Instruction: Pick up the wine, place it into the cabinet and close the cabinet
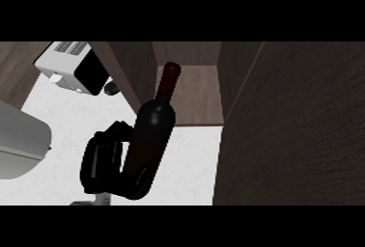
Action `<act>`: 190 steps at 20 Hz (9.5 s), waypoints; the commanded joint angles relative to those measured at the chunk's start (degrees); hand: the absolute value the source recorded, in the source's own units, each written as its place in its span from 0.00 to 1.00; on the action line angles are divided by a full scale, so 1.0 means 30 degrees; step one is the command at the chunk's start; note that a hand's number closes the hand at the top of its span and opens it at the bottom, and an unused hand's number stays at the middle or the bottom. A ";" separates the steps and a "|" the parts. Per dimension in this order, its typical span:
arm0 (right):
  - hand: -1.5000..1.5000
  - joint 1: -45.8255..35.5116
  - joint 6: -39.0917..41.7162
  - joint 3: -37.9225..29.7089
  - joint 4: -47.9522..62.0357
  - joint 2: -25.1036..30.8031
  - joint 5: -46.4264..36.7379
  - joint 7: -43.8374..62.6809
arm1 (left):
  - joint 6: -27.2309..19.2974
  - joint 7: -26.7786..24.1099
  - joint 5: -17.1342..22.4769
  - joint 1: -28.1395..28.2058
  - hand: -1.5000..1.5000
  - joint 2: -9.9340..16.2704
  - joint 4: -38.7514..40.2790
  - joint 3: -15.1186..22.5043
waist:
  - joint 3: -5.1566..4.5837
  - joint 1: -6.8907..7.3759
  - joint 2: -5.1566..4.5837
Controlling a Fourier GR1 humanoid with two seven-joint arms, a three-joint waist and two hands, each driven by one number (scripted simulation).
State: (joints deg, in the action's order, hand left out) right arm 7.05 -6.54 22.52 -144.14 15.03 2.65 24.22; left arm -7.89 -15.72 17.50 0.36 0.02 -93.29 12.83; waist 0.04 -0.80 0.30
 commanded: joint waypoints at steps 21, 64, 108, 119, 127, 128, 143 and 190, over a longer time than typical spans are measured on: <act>0.00 0.0644 0.0501 -0.0214 -0.4190 -0.0414 0.1325 0.2295 | -0.8339 0.1383 0.2136 -0.9740 1.00 -0.0003 0.7953 0.2504 | -0.0034 -0.0225 -0.0107; 0.00 0.1651 0.2503 -0.1161 -0.2252 -0.1660 0.1675 0.0385 | -0.8249 -0.4848 0.9701 -1.9480 1.00 -0.0001 2.2872 0.1506 | -0.0020 -0.0370 -0.0176; 0.00 0.4258 0.3730 -0.0811 -0.3035 -0.1952 0.1517 -0.0925 | -0.6085 -0.6989 0.6760 -2.1505 0.00 0.1030 2.5737 0.0399 | -0.0011 -0.0033 0.0019; 0.00 0.4470 0.3623 -0.1656 -0.3892 -0.1330 0.2107 -0.0421 | -0.6508 -0.6325 0.5876 -1.7704 0.00 0.0261 1.9736 0.1645 | 0.0000 0.0435 0.0183; 0.00 0.3650 0.2557 -0.0170 -0.3973 -0.1894 0.0748 0.0501 | -0.6496 -0.4496 0.5455 -1.3369 0.00 0.1128 1.3297 0.3206 | -0.0025 0.0535 0.0178; 0.00 0.3353 0.2601 -0.0352 -0.3306 -0.1822 0.0597 0.0329 | -0.6614 -0.4212 0.5121 -1.2106 0.00 0.1573 1.1893 0.3867 | -0.0019 0.0697 0.0199; 0.00 0.2855 0.2232 -0.0037 -0.4258 -0.1235 0.0321 0.1351 | -0.9736 -0.3024 0.2769 -0.4076 0.00 0.2153 0.1210 0.7729 | -0.0018 0.0249 0.0037; 1.00 -1.7380 -0.6149 0.6933 1.0107 -0.4949 0.2708 0.5603 | 0.1725 -0.5107 1.0172 0.8678 0.00 1.3570 -0.7006 -0.2636 | -0.0110 0.1766 -0.0150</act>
State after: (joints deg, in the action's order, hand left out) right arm -34.59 -21.08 46.44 -122.34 2.92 6.85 41.19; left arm -5.70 -31.44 45.97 25.65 38.77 -114.78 8.11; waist -0.32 3.82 0.02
